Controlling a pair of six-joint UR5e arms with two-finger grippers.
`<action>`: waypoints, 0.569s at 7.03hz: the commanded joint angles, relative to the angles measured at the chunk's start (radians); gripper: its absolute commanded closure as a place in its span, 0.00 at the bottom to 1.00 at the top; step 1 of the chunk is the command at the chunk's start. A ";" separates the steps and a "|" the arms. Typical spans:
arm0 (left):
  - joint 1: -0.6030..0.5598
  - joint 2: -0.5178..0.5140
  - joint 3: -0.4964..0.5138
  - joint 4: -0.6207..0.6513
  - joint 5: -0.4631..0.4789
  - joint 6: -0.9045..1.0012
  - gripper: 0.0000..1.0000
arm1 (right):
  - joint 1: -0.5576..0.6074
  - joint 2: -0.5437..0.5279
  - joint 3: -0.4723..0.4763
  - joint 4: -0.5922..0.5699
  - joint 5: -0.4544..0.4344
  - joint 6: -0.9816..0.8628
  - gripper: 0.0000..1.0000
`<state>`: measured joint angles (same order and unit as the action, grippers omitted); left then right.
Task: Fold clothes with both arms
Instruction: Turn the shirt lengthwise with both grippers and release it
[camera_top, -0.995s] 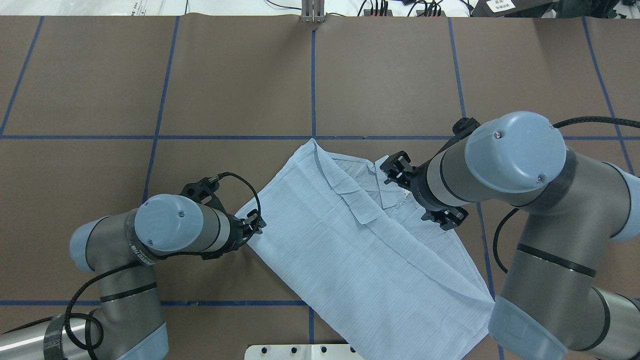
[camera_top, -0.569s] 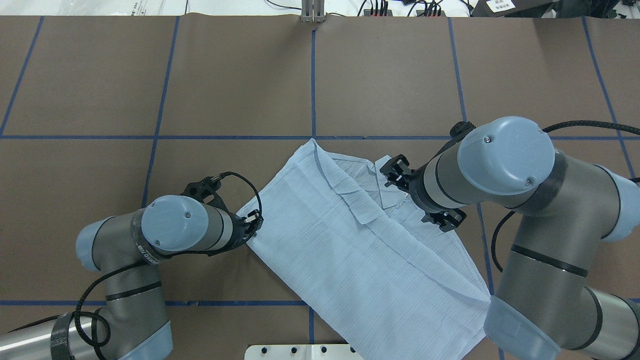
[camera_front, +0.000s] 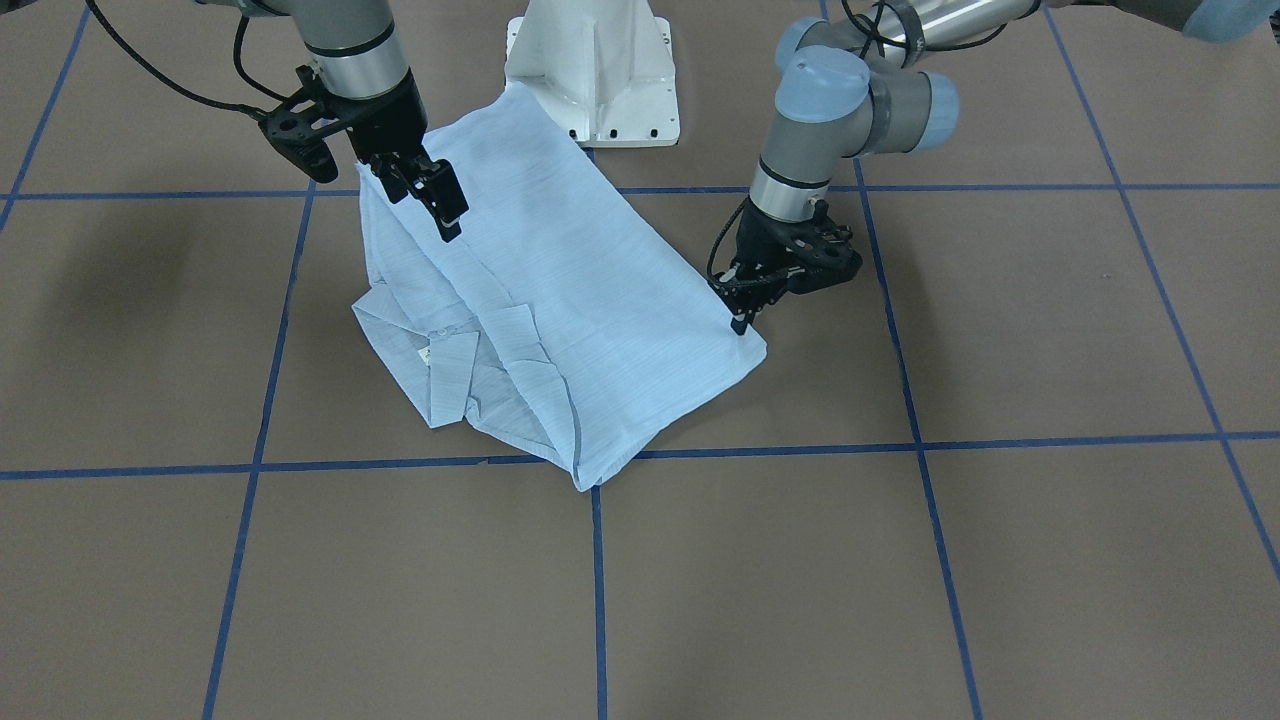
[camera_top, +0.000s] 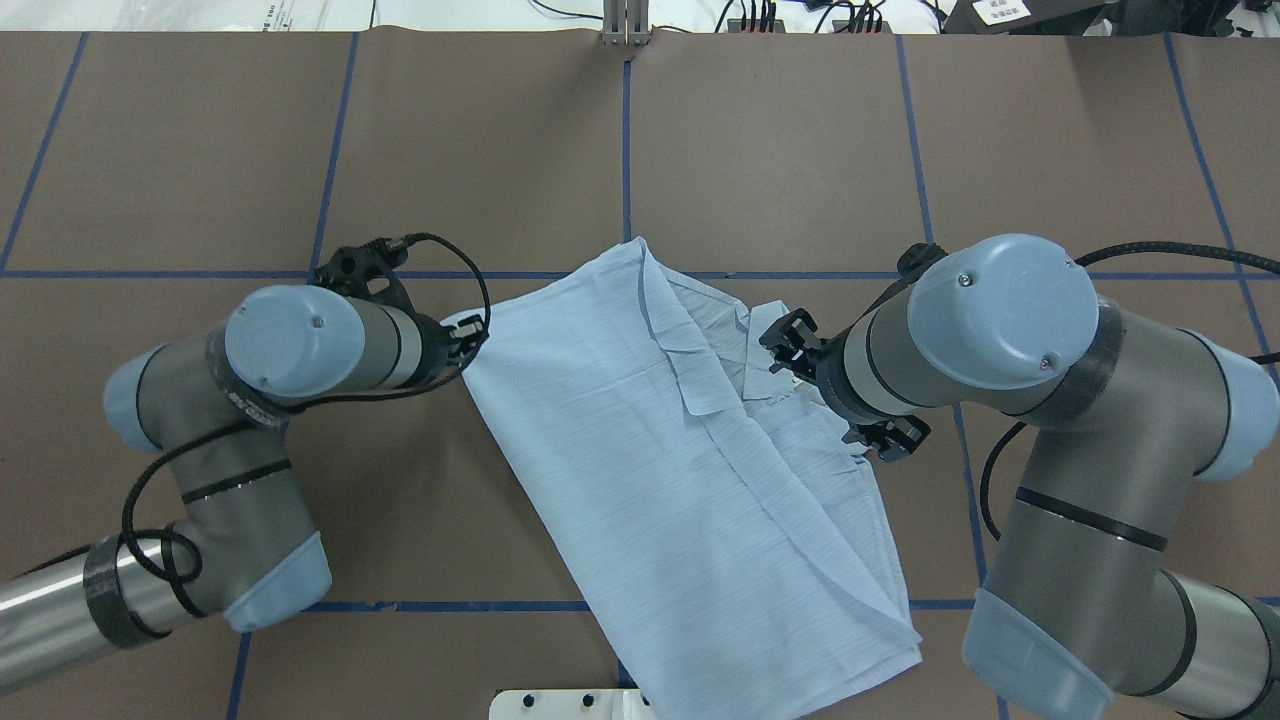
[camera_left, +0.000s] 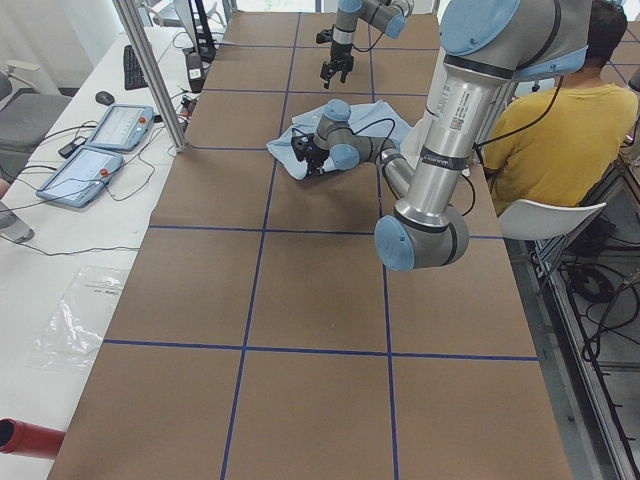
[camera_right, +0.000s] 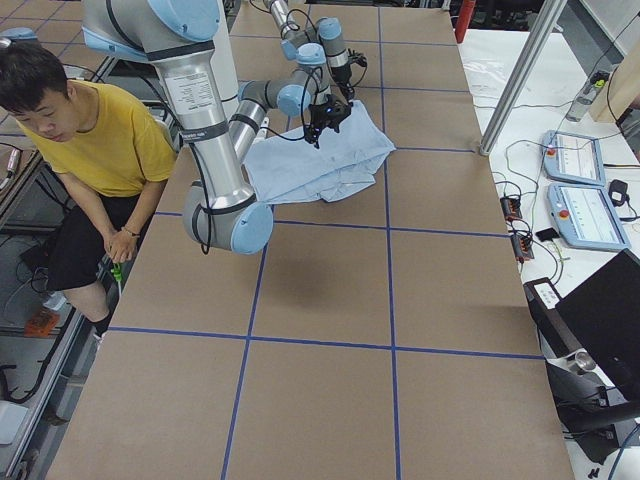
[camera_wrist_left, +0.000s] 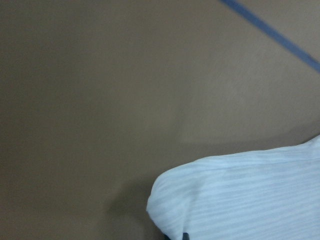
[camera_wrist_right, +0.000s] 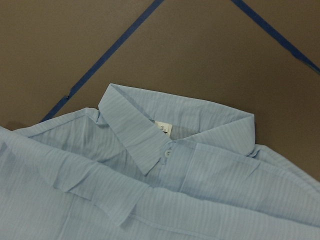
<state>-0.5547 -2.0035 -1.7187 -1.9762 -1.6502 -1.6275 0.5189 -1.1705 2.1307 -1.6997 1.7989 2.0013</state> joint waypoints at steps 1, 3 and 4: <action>-0.140 -0.111 0.296 -0.239 -0.002 0.156 1.00 | 0.000 0.000 -0.003 0.000 -0.004 0.004 0.00; -0.192 -0.344 0.705 -0.480 0.001 0.195 1.00 | -0.003 0.006 -0.005 0.002 -0.018 -0.001 0.00; -0.198 -0.363 0.731 -0.487 0.001 0.221 1.00 | -0.005 0.015 -0.014 0.015 -0.018 -0.006 0.00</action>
<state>-0.7370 -2.3030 -1.0954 -2.4067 -1.6500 -1.4358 0.5161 -1.1642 2.1245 -1.6951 1.7833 1.9997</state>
